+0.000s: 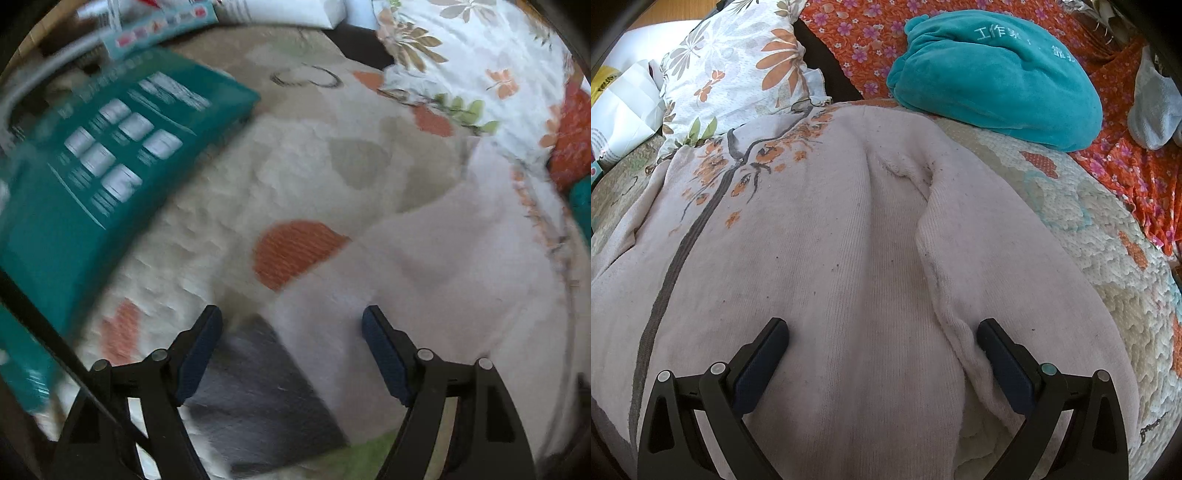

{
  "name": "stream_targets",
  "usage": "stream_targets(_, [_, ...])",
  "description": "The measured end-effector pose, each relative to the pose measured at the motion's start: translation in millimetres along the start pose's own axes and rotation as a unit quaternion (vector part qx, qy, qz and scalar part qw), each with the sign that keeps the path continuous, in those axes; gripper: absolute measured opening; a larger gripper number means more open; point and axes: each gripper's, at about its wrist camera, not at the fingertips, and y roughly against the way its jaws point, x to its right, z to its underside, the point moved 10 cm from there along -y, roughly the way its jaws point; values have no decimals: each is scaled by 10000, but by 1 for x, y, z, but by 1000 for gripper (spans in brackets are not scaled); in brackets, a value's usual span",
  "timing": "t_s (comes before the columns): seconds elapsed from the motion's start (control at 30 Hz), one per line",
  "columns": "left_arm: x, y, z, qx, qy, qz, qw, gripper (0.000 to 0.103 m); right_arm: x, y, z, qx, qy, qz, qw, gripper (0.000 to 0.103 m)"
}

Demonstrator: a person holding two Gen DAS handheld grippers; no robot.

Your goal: Fold small clothes

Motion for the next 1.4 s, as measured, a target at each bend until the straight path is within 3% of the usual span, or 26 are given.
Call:
stream_targets(0.03, [4, 2, 2, 35, -52, 79, 9999, 49, 0, 0, 0, 1, 5, 8, 10000, 103])
stream_targets(0.07, [7, 3, 4, 19, -126, 105, 9999, 15, 0, 0, 0, 6, 8, 12, 10000, 103])
stream_targets(0.1, [8, 4, 6, -38, -150, 61, 9999, 5, 1, 0, 0, 7, 7, 10, 10000, 103])
stream_targets(0.23, [-10, 19, -5, 194, 36, -281, 9994, 5, 0, 0, 0, 1, 1, 0, 10000, 103])
stream_targets(0.33, [-44, 31, -19, 432, 221, -989, 9939, 5, 1, 0, 0, 6, 12, 13, 10000, 103])
stream_targets(0.4, [-65, 38, -23, 444, 389, -1236, 9906, 7, 0, 0, -1, 10, 6, 11, 10000, 103])
stream_targets(0.53, [-70, 62, -18, 519, 766, -876, 9918, 18, 0, -1, -1, 3, -8, -8, 10000, 103])
stream_targets(0.67, [-33, 102, -11, 836, 707, -442, 9930, 54, 0, -1, 0, 7, 1, 2, 10000, 103])
stream_targets(0.77, [15, 134, -7, 1093, 491, 27, 9928, 65, 1, -1, 0, -65, 24, -6, 10000, 103])
stream_targets(0.8, [33, 139, -6, 1103, 370, 204, 9930, 68, 2, -2, -1, -277, 67, -37, 9996, 103])
stream_targets(0.83, [54, 146, -2, 1106, 233, 424, 9927, 69, 3, 0, -3, -431, 57, -100, 9990, 99])
stream_targets(0.87, [75, 152, 4, 1112, 109, 641, 9917, 70, 4, 8, -7, -571, -34, -320, 9978, 86])
stream_targets(0.9, [92, 156, 9, 1113, 21, 787, 9907, 72, 6, 21, -14, -565, -150, -641, 9962, 78])
stream_targets(0.97, [120, 162, 23, 1096, -133, 1039, 9884, 75, 21, 58, -36, -316, -262, -1102, 9931, 80])
stream_targets(1.07, [160, 159, 49, 951, -384, 1319, 9859, 76, 66, 98, -51, -284, -34, -984, 9947, 89])
stream_targets(1.1, [168, 156, 57, 868, -475, 1380, 9855, 76, 81, 105, -43, -228, 42, -971, 9950, 89])
stream_targets(1.27, [193, 133, 90, 408, -789, 1462, 9853, 76, 146, 93, 23, -1175, 163, -424, 9920, 89])
stream_targets(1.4, [195, 130, 99, 355, -899, 1412, 9852, 76, 164, 88, 66, -1391, -404, -898, 9854, 79])
